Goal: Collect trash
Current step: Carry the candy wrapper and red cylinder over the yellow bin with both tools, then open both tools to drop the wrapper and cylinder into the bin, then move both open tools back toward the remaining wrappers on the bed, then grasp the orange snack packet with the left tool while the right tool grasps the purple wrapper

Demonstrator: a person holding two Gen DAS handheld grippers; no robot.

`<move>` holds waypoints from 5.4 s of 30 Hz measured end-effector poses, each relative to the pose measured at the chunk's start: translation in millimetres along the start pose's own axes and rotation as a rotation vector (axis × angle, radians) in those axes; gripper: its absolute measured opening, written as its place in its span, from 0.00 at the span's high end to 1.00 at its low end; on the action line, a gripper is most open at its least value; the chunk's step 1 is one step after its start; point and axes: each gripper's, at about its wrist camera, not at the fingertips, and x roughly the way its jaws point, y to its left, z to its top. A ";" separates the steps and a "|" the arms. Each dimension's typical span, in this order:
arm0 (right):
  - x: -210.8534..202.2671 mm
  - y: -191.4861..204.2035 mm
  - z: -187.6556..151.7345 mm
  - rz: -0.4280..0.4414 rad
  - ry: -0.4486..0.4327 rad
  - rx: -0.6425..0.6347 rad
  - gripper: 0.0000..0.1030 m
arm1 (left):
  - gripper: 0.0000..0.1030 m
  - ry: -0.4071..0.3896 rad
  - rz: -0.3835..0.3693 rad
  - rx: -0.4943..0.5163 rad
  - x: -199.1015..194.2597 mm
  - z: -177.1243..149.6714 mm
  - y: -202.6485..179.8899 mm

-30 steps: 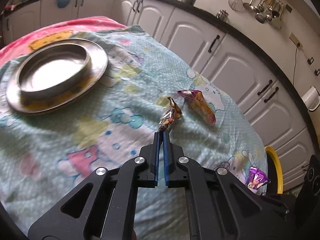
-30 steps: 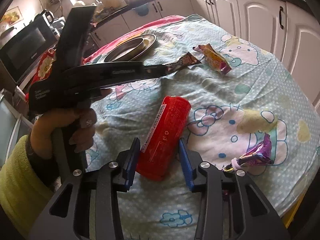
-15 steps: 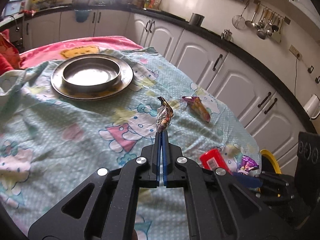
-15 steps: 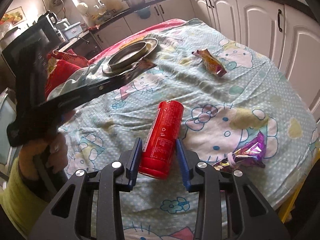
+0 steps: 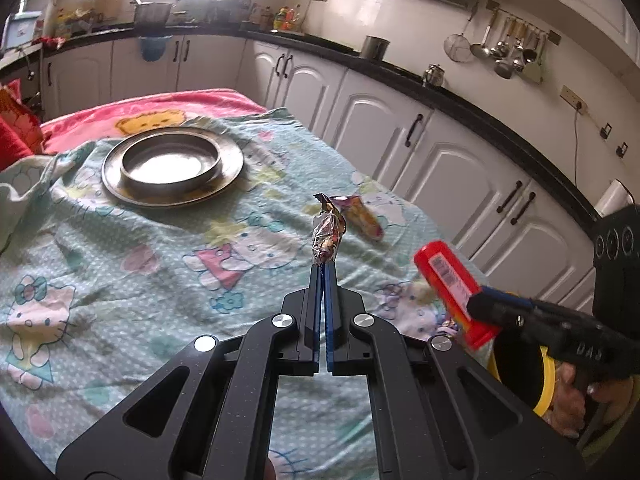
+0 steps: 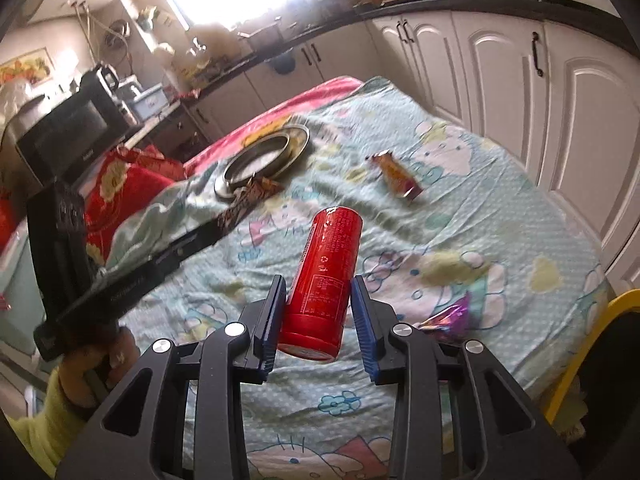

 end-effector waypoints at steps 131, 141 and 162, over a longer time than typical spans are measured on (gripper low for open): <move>-115.9 -93.7 -48.7 -0.253 -0.113 0.102 0.46 | 0.21 -0.020 -0.030 0.074 42.9 3.1 -99.6; -57.3 -62.0 -36.7 -0.192 -0.021 0.015 0.46 | 0.22 0.021 -0.016 0.004 68.2 19.4 -69.6; 0.8 -62.0 -30.4 -0.106 0.087 0.073 0.81 | 0.54 0.211 -0.018 -0.147 178.0 38.9 -48.3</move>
